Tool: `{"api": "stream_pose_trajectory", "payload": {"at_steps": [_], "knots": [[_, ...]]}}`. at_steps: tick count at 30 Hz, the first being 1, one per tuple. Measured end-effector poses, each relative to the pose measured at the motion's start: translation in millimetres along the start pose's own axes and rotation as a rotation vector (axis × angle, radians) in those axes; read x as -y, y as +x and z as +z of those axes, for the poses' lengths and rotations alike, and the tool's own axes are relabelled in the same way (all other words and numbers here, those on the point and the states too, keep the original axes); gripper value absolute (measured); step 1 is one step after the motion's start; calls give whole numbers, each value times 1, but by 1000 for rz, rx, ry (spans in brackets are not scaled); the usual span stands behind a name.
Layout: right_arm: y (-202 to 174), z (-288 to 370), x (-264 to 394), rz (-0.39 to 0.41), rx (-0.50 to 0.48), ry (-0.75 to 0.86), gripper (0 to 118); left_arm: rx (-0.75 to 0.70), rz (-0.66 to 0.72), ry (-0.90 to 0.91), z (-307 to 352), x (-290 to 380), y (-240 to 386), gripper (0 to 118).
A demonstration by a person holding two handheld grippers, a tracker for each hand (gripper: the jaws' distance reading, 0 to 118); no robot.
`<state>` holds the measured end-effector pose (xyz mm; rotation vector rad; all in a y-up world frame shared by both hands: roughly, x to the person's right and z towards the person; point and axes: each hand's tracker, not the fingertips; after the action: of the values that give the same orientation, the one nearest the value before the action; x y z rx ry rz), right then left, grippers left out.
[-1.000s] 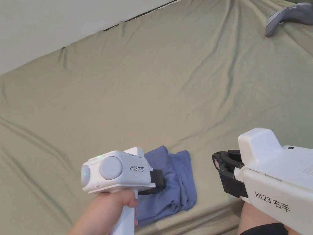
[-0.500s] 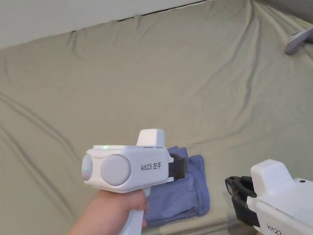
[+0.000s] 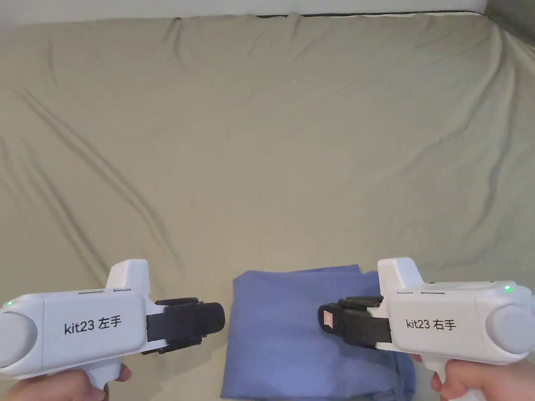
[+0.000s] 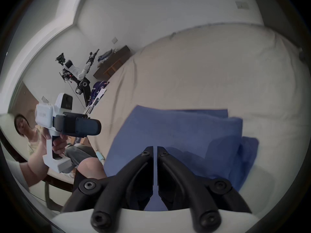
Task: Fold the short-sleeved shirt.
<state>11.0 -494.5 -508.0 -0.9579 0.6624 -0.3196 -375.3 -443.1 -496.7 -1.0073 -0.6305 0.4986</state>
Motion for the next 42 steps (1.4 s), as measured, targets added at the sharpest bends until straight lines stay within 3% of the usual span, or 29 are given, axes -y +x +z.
{"api": "stream_pose_trajectory", "payload": {"at_steps": [4, 5, 6, 7, 8, 9, 10, 13, 16, 18, 19, 20, 22, 24, 26, 30, 33, 42], "knots": [[46, -7, 13, -146, -61, -61, 2, 100, 83, -12, -8, -1, -41, 0], [59, -5, 16, -198, -119, -53, 2, 146, 120, -33, -12, -3, -50, 8], [67, -3, 18, -234, -145, -32, 2, 185, 146, -49, -17, -5, -58, 23], [75, -1, 21, -261, -143, -26, 2, 216, 165, -71, -25, -6, -65, 47], [82, 2, 25, -284, -133, -32, 2, 238, 168, -88, -33, -6, -70, 79], [86, 3, 27, -302, -145, -31, 2, 255, 171, -105, -41, -7, -75, 95], [87, 5, 28, -293, -154, -23, 2, 248, 180, -132, -51, -9, -77, 101], [78, 7, 29, -233, -133, -20, 2, 387, 194, -130, -70, -14, -77, 101], [74, 7, 30, -237, -119, -16, 2, 445, 258, -187, -96, -20, -70, 98], [74, 7, 33, -239, -120, -8, 2, 429, 243, -223, -117, -19, -56, 77], [75, 8, 34, -240, -123, -5, 2, 385, 174, -247, -125, -18, -48, 59], [77, 8, 36, -243, -125, -1, 2, 328, 104, -259, -132, -17, -39, 32], [76, 9, 37, -257, -114, 1, 2, 242, 61, -269, -140, -15, -35, 32], [68, 13, 36, -248, -103, 7, 2, 291, 98, -297, -129, -24, -38, 31], [54, 17, 34, -188, -58, -2, 2, 187, -11, -326, -114, -31, -28, 31], [30, 28, 27, -180, -84, 48, 1, 81, -65, -311, -60, -42, -22, 24], [5, 34, 21, -141, -36, 61, 1, -55, -139, -288, -5, -49, -28, 24], [-39, 47, 24, -84, -84, 66, 1, -505, -71, -271, 128, -99, -116, 23]]}}
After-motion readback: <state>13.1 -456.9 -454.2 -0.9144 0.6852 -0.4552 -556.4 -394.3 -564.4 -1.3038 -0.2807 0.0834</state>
